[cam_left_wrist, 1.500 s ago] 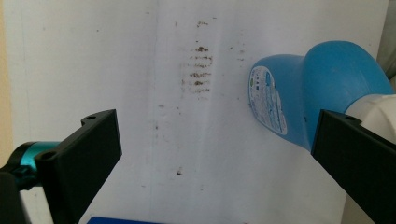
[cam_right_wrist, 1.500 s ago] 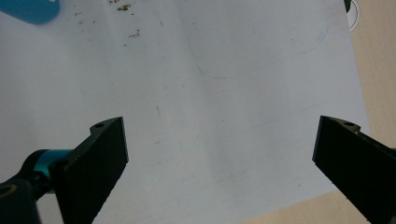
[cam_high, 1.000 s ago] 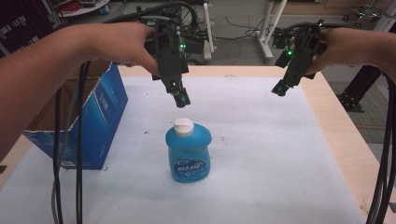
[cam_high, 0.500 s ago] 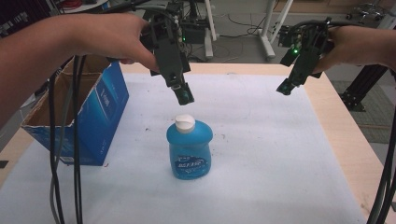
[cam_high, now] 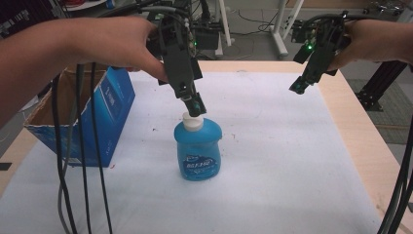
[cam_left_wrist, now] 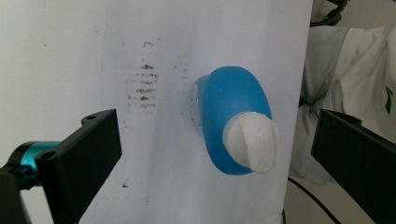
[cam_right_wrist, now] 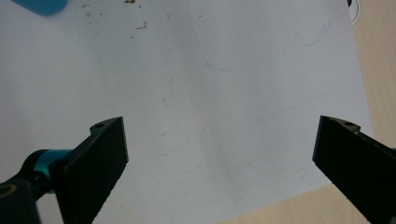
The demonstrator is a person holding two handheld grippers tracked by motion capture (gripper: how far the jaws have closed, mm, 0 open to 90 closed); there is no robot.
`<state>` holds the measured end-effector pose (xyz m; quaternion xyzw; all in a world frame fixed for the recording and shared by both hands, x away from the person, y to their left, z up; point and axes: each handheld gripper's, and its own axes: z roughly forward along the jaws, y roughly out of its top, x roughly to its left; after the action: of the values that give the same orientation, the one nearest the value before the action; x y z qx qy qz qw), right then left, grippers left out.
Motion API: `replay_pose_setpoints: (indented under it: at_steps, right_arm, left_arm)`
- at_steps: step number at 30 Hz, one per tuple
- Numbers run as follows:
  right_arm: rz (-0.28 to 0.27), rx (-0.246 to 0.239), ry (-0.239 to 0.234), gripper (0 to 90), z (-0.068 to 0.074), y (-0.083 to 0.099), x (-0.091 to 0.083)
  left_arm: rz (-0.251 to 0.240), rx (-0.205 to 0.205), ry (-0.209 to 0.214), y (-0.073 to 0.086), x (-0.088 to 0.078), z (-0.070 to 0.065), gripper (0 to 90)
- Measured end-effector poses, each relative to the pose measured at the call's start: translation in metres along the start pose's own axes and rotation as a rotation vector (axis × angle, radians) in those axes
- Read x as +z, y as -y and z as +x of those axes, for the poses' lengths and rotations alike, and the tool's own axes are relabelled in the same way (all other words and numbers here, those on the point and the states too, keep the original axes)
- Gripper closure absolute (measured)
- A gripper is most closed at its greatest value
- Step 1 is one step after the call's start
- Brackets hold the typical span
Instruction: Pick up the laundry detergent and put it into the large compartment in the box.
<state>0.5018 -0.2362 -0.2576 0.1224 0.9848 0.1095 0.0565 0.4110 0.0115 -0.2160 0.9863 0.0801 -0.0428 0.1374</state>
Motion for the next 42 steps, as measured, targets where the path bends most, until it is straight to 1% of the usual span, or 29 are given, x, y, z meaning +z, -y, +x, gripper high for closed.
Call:
replay_pose_setpoints:
  at_steps: [4,5,7,11,18,19,24,29,42]
  right_arm:
    - [0.003,0.006,0.0,2.4,0.001,0.001,0.0]
    - [-0.002,0.0,0.0,2.4,0.001,0.001,0.0]
    - [-0.001,0.001,0.0,2.4,0.001,0.001,0.0]
    - [0.001,0.007,-0.002,2.4,0.002,0.002,0.0]
    - [-0.002,0.002,0.0,2.4,0.001,0.001,0.0]
    - [0.0,0.003,0.0,2.4,0.002,0.001,0.0]
    - [-0.002,0.004,0.002,2.4,0.002,0.001,0.0]
    - [-0.004,0.004,0.004,2.4,0.002,0.001,-0.001]
    - [-0.004,0.001,0.001,2.4,0.003,0.001,0.001]
  left_arm:
    - [0.019,0.001,-0.003,-0.001,0.004,-0.003,1.7]
    - [0.027,0.001,-0.004,-0.001,0.006,-0.004,1.7]
    - [0.027,-0.006,-0.005,-0.001,0.009,-0.005,1.7]
    - [0.031,-0.005,-0.003,0.0,0.014,-0.007,1.7]
    - [0.04,-0.002,0.001,0.001,0.022,-0.009,1.6]
    - [0.036,-0.01,0.005,0.001,0.023,-0.01,1.6]
    - [0.049,-0.009,0.008,0.002,0.03,-0.013,1.7]
    - [0.05,-0.017,0.009,0.004,0.036,-0.014,1.7]
    - [0.06,-0.019,-0.001,0.008,0.053,-0.015,1.6]
